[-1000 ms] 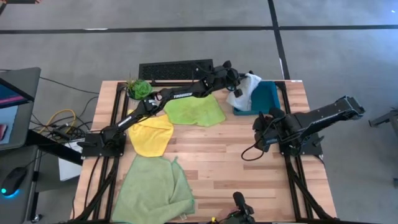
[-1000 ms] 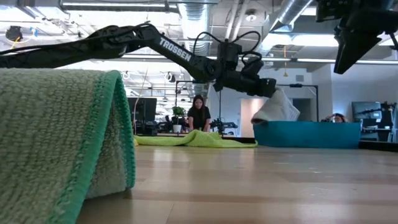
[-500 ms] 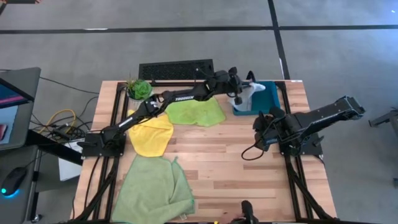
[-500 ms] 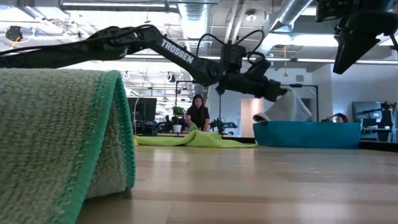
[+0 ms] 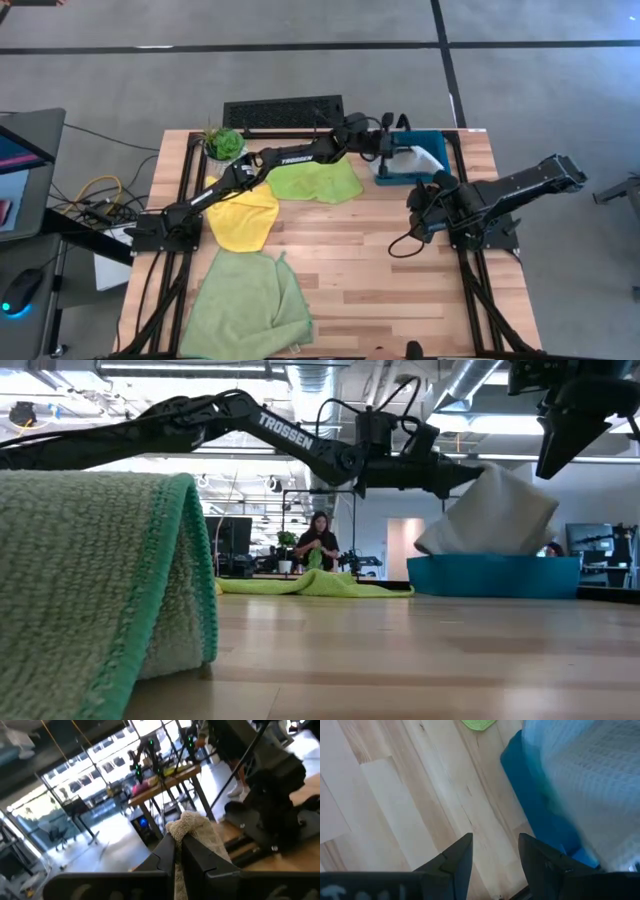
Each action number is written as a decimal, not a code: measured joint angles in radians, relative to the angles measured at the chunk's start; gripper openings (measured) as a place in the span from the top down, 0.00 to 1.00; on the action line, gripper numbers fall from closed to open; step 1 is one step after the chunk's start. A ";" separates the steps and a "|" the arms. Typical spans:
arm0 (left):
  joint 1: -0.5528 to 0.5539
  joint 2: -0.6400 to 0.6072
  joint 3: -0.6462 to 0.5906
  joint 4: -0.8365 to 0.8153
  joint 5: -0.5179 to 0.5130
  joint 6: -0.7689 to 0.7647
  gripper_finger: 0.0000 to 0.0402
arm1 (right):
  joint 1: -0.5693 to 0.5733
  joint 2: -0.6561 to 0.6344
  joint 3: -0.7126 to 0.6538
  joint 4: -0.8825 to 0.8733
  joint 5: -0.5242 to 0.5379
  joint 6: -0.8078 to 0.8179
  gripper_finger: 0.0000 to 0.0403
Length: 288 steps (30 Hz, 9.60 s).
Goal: Fold microfiber towels
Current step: Put the gray microfiber towel into the blue bin, then fold the light green microfiber towel
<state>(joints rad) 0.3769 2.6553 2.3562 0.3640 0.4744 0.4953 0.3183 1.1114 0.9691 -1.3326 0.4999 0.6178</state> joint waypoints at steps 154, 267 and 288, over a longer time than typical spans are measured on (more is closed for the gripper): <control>-0.116 -0.269 -0.001 -1.014 -0.662 -0.137 0.62 | -1.202 0.320 -0.060 0.512 -0.264 -0.615 0.96; -0.495 -1.313 -1.325 -1.290 -0.949 -1.156 0.62 | -0.569 0.611 -0.029 0.945 -0.339 -0.847 0.55; -0.495 -1.313 -1.325 -1.287 -0.948 -1.154 0.62 | -0.607 0.673 -0.022 0.867 -0.395 -0.773 0.63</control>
<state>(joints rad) -0.1184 1.3426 1.0313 -0.9234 -0.4736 -0.6586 -0.2886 1.7841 0.9475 -0.4658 0.1050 -0.1549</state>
